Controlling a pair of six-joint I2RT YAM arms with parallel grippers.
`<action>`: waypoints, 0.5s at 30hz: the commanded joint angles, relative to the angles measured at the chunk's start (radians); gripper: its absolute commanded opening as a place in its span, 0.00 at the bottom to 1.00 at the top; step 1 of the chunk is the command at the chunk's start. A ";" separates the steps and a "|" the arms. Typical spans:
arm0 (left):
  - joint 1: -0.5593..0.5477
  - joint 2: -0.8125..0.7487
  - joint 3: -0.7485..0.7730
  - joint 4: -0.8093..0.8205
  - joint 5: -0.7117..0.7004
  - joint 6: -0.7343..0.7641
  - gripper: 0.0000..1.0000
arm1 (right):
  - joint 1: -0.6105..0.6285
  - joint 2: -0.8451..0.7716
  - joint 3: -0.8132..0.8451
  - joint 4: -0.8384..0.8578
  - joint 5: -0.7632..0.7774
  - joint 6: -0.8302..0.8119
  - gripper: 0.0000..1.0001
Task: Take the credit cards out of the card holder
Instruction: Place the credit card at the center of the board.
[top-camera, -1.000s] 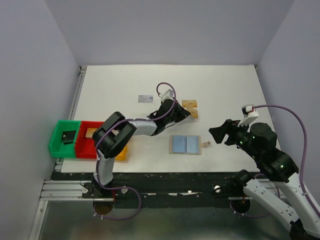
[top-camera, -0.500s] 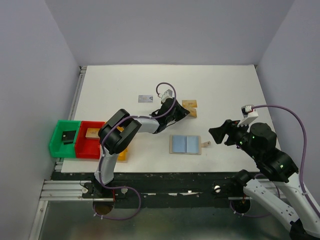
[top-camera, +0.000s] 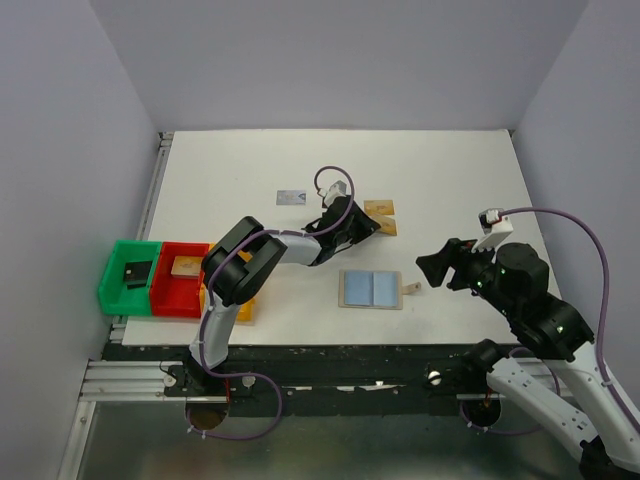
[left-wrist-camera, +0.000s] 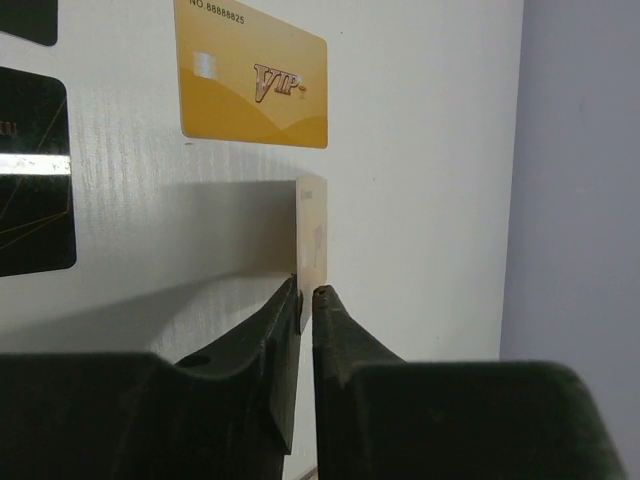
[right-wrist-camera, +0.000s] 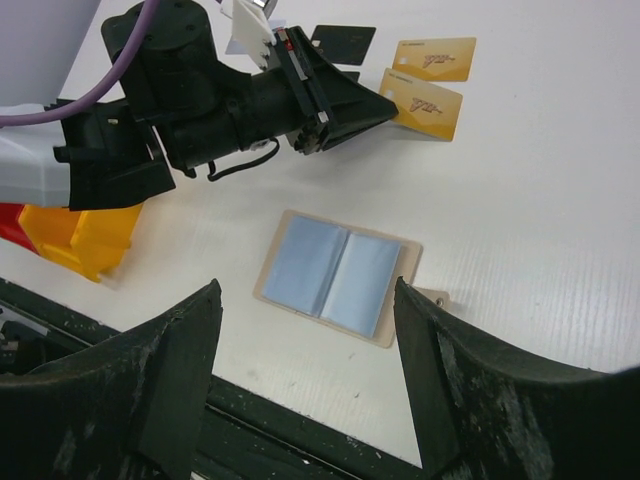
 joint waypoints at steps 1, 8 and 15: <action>0.005 -0.006 -0.009 -0.024 0.013 0.010 0.29 | 0.005 0.007 0.011 0.001 0.000 -0.008 0.77; 0.023 -0.060 -0.043 -0.061 -0.008 0.035 0.44 | 0.003 0.003 0.010 -0.006 0.010 -0.007 0.77; 0.061 -0.176 -0.118 -0.130 -0.038 0.075 0.85 | 0.003 -0.004 0.015 -0.032 0.034 -0.017 0.77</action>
